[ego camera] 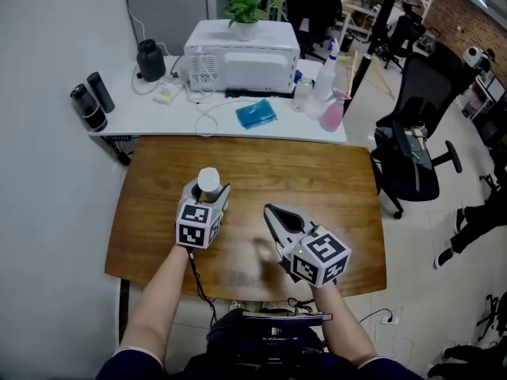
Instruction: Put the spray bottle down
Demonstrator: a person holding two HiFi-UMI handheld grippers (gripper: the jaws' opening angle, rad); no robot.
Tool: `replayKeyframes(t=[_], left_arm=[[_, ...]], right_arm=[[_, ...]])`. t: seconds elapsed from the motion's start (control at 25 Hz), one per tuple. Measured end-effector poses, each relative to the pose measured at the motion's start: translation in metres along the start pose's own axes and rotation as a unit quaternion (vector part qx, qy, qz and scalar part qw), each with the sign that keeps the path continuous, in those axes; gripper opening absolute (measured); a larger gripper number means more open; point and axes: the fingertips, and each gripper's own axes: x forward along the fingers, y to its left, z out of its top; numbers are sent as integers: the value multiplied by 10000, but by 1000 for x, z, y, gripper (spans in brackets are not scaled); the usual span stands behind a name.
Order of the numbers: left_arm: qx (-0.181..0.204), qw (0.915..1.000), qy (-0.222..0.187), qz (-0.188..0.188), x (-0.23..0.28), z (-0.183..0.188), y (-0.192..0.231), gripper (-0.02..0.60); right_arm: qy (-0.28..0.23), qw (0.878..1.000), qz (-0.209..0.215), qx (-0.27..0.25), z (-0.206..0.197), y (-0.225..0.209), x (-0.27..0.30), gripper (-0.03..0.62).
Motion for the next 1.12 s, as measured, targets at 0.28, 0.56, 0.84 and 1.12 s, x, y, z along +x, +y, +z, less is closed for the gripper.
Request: replayKeyframes(t=[0.28, 0.56, 0.84, 1.12], left_arm=[[-10, 9998, 132, 118, 17, -30, 5, 240], [-60, 9997, 132, 184, 22, -40, 4, 241], [-33, 9997, 20, 226, 26, -39, 5, 245], [-48, 9994, 8, 335, 27, -41, 5, 246]], right_arm=[[131, 9999, -68, 44, -8, -7, -1, 0], [182, 9998, -111, 41, -11, -12, -2, 0], [177, 9998, -110, 49, -10, -13, -1, 0], [189, 9998, -104, 21, -12, -12, -2, 0]])
